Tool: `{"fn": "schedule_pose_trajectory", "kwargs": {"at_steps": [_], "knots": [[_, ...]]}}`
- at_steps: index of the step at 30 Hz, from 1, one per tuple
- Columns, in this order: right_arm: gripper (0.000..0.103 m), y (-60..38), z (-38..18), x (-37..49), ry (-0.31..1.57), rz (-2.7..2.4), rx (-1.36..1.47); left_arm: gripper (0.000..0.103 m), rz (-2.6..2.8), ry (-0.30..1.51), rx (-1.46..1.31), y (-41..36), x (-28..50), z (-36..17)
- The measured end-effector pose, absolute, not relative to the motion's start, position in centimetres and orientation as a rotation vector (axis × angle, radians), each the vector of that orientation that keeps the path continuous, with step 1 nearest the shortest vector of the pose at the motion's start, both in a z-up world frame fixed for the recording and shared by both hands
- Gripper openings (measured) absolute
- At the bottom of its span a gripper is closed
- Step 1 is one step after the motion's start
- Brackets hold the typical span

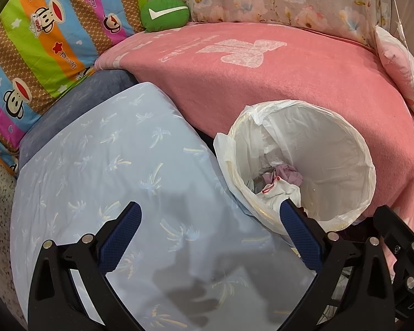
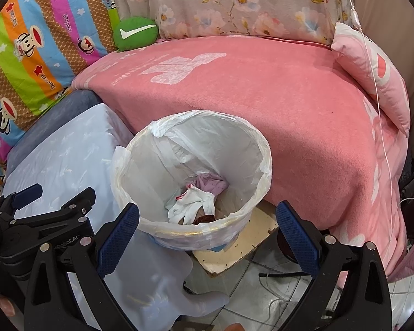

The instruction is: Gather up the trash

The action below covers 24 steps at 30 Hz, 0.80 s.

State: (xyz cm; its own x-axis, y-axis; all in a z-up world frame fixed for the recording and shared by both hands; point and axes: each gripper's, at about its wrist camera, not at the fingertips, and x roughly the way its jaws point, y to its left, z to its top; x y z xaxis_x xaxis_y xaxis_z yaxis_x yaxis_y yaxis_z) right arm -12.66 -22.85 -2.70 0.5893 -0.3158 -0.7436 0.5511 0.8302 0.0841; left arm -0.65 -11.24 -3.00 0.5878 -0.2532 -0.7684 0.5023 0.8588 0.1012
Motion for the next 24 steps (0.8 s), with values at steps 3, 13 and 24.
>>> {"fn": "schedule_pose_trajectory", "kwargs": {"at_steps": [3, 13, 24], "knots": [[0.097, -22.83, -2.69, -12.67, 0.792, -0.515, 0.322, 0.096, -0.449, 0.835, 0.324, -11.20, -0.70, -3.02], [0.097, -22.73, -2.64, -12.65, 0.790, -0.513, 0.318, 0.096, -0.450, 0.833, 0.323, -11.16, -0.79, -3.04], [0.097, -22.57, -2.19, -12.57, 0.788, -0.510, 0.312, 0.096, -0.452, 0.837, 0.312, -10.87, -1.09, -2.95]]}}
